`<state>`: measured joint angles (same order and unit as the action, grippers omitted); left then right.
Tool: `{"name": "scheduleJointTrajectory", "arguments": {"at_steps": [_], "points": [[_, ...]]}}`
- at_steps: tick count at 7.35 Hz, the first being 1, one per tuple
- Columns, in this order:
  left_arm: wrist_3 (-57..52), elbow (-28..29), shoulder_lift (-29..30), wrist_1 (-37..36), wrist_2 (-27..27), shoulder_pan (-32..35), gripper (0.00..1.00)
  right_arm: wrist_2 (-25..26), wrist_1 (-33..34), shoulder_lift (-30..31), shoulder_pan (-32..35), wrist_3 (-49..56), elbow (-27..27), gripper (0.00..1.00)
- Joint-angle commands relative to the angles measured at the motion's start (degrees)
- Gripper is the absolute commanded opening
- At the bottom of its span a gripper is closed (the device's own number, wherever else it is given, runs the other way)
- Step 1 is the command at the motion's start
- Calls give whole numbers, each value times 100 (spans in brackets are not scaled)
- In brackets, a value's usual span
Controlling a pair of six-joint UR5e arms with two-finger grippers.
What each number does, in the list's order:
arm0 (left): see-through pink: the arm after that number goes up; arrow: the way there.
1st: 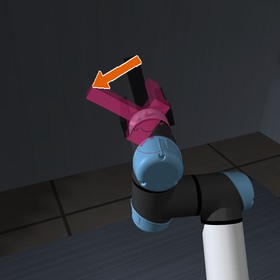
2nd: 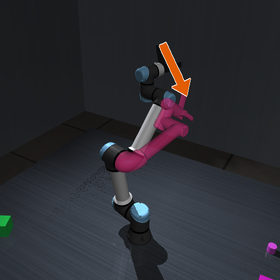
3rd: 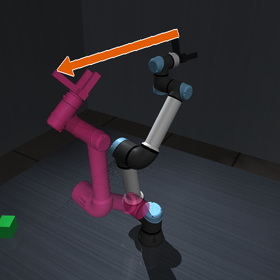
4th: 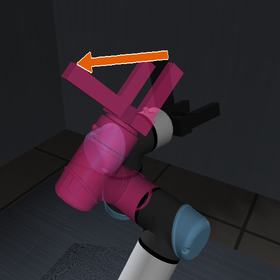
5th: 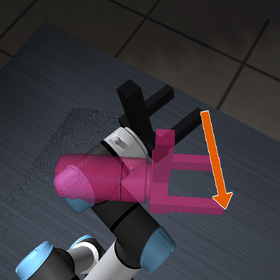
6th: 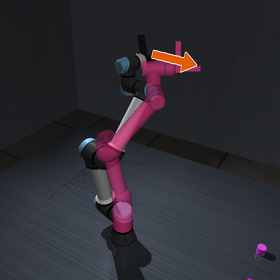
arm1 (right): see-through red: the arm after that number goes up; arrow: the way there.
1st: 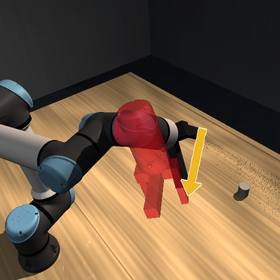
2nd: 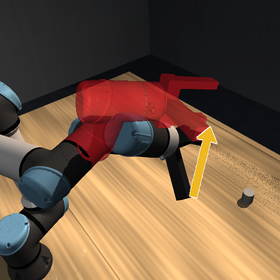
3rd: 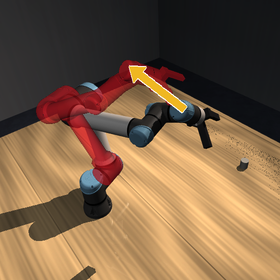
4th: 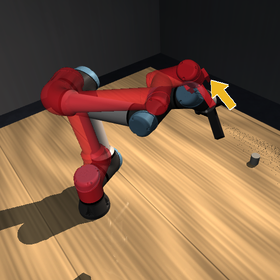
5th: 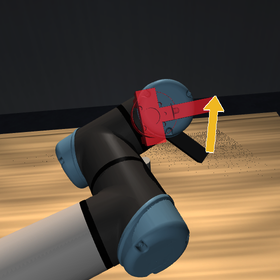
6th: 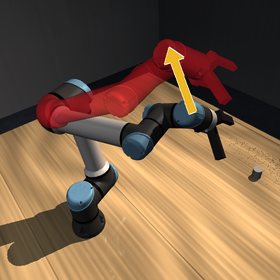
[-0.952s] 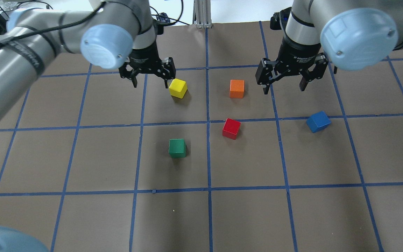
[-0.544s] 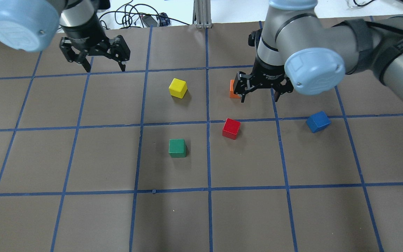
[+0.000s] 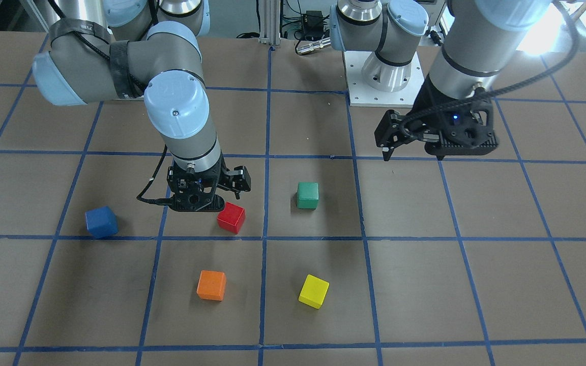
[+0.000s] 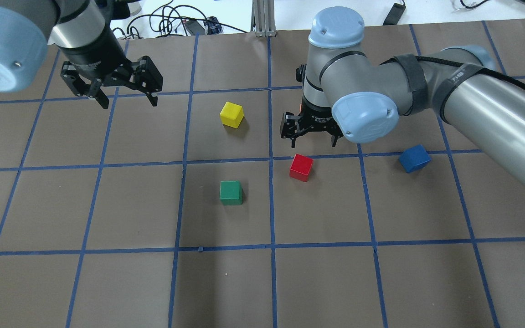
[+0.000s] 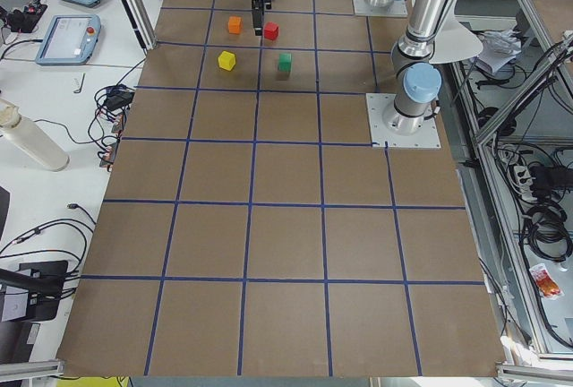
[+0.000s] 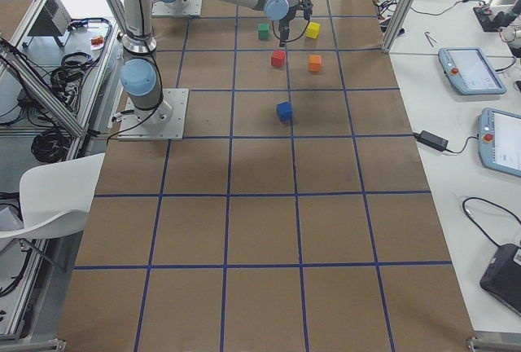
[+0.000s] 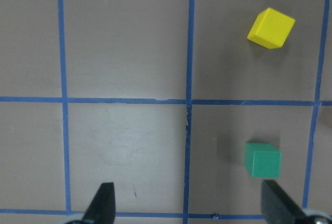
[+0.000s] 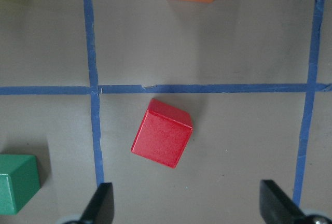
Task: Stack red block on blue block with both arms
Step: 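Raise the left gripper away while the right gripper moves over the red cube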
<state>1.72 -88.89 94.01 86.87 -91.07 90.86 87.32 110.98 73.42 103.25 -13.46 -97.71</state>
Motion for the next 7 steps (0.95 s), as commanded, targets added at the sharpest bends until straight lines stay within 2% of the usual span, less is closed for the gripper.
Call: {"name": "scheduleJointTrajectory", "arguments": {"at_steps": [1, 3, 6, 7], "points": [[100, -304, -93, -345, -7, 169, 100, -47, 292, -72, 11, -234, -205, 100], [30, -339, -93, -363, -7, 212, 100, -57, 704, -519, 72, -569, -205, 100], [21, -523, -242, -346, 10, 230, 100, -66, 776, -688, 133, -605, -231, 100], [12, -533, -243, -354, 10, 204, 100, -57, 1046, -871, 229, -709, -249, 100]]}}
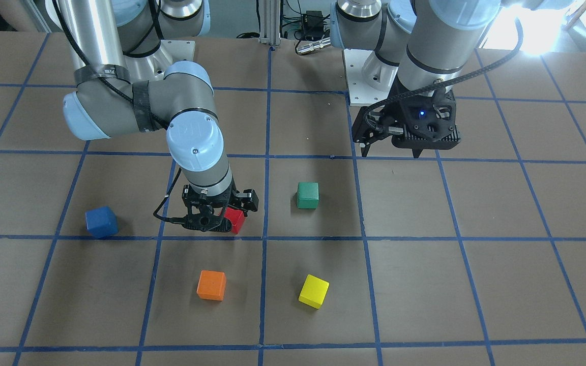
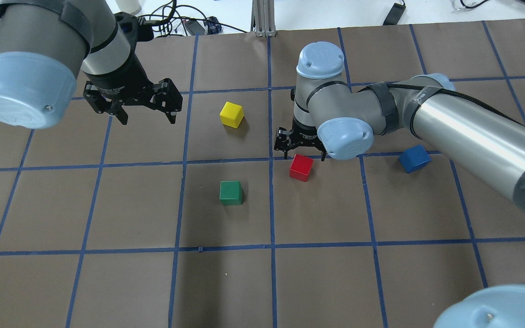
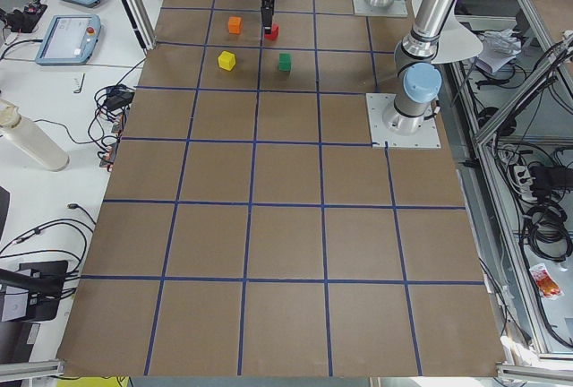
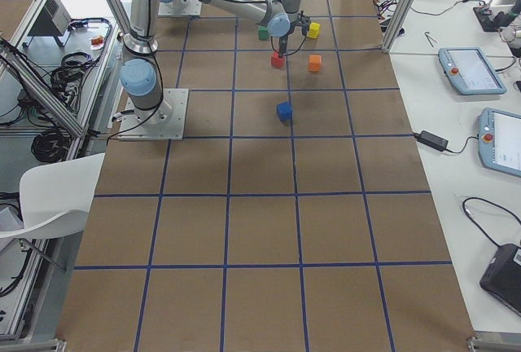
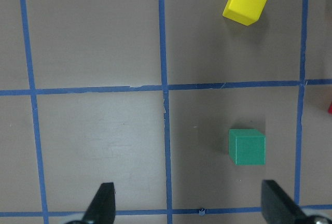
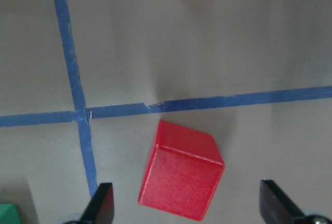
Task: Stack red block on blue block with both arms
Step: 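Lower the right gripper and close it on the red cube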
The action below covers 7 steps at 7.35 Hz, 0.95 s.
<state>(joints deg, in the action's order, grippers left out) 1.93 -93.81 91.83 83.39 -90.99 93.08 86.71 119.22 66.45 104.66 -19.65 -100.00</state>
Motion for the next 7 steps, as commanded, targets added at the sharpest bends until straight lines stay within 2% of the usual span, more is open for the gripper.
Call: {"name": "scheduleJointTrajectory", "arguments": {"at_steps": [1, 4, 5, 6, 7], "points": [[-17, -50, -33, -7, 3, -18, 100, 3, 294, -306, 150, -144, -10, 100], [-26, -85, -25, 10, -6, -1, 100, 117, 234, -378, 169, -328, -37, 100], [-35, -172, -33, 2, -6, -1, 100, 126, 225, -369, 169, -338, -37, 94], [-35, -242, -51, -33, -15, -1, 100, 109, 155, -369, 169, -338, -45, 65], [-35, -243, -60, -42, -15, -1, 100, 109, -81, -334, 169, -347, -46, 59]]}}
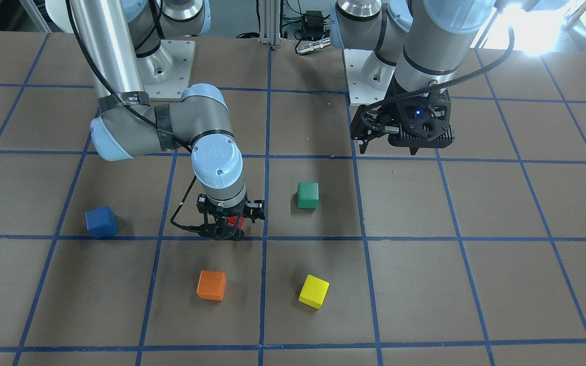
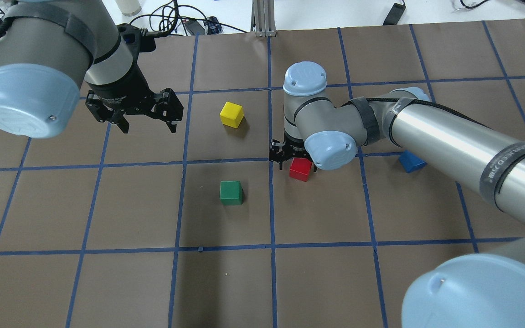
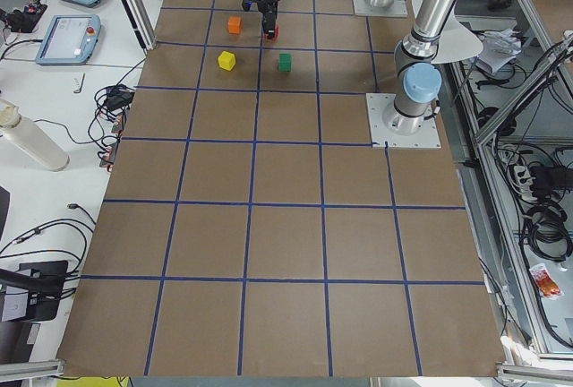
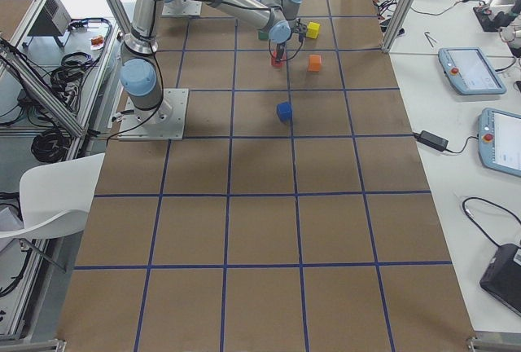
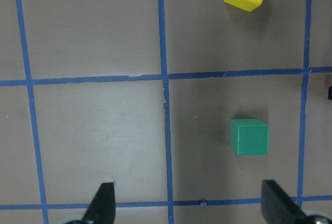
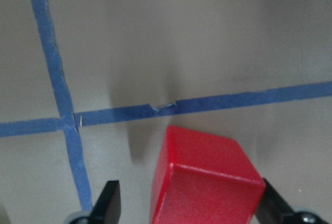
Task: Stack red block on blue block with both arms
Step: 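Lower the right gripper and close it on the red cube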
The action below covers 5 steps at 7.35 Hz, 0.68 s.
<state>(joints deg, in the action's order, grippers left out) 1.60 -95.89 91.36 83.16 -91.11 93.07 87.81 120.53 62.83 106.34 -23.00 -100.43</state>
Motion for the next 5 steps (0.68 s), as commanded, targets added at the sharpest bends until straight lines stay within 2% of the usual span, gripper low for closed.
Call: {"name": "scheduleJointTrajectory", "arguments": {"at_steps": [1, 2, 3, 4, 5], "points": [[7, -44, -5, -19, -3, 1, 100, -1, -354, 88, 1, -3, -3, 45], [7, -44, 22, -19, -3, 1, 100, 8, -372, 115, 1, 14, 5, 24], [7, -53, 13, -19, -3, 1, 100, 17, -373, 133, -8, 32, 75, 13], [7, -53, 22, -19, -21, 1, 100, 147, -460, 324, -78, 137, 111, 10], [-1, -44, 13, -19, -38, 1, 100, 401, -730, 631, -235, 712, 111, 10]]}}
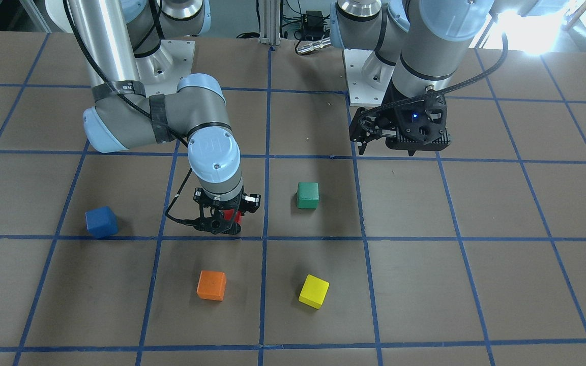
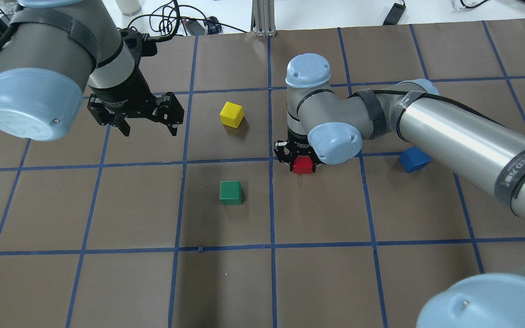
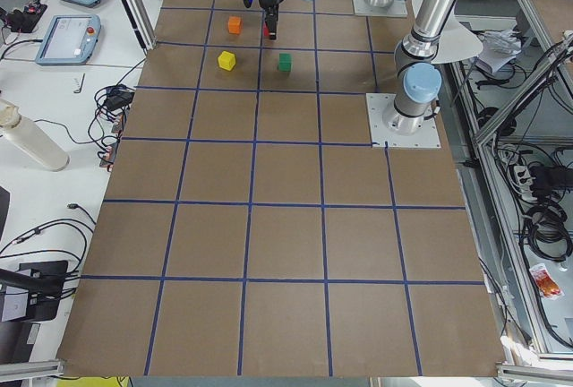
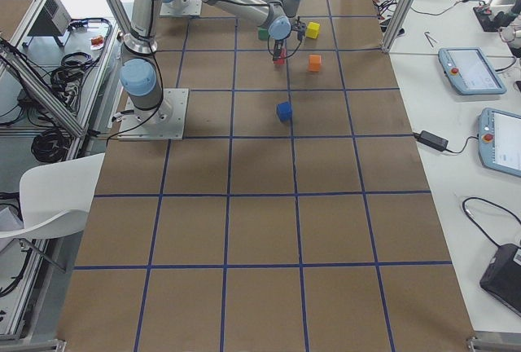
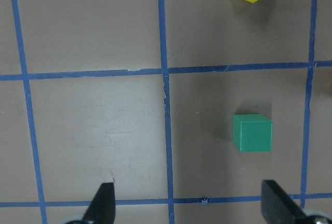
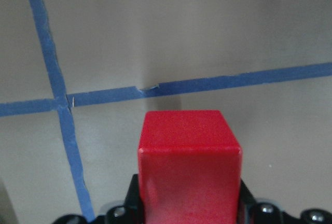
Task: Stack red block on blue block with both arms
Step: 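Lower the right gripper and close it on the red cube, then carry the red cube with the right gripper above the blue cube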
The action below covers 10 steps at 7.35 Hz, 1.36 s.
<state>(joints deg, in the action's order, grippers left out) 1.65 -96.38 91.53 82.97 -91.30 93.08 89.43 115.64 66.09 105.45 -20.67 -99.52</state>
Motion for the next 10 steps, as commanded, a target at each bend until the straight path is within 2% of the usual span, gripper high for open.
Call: {"name": "scheduleJointTrajectory", "arguments": {"at_steps": [1, 2, 4, 5, 6, 9, 10], "points": [[-16, -3, -21, 0, -28, 0, 100, 225, -304, 395, -434, 833, 20, 10], [-7, -4, -21, 0, -28, 0, 100, 250, -357, 552, -707, 1446, -6, 12], [1, -4, -21, 0, -28, 0, 100, 269, -945, 1070, -1514, 2774, -67, 12], [-7, -12, 5, 0, -20, 0, 100, 364, -868, 1107, -1736, 3684, -146, 11], [1, -12, 5, 0, -11, 9, 100, 713, -815, 1116, -1938, 4276, -164, 11], [-7, -56, -21, -9, 7, 9, 100, 804, -736, 1116, -2501, 4897, -365, 9], [-7, -56, -4, -9, 7, 9, 100, 804, -396, 1125, -2503, 4880, -706, 9]]}}
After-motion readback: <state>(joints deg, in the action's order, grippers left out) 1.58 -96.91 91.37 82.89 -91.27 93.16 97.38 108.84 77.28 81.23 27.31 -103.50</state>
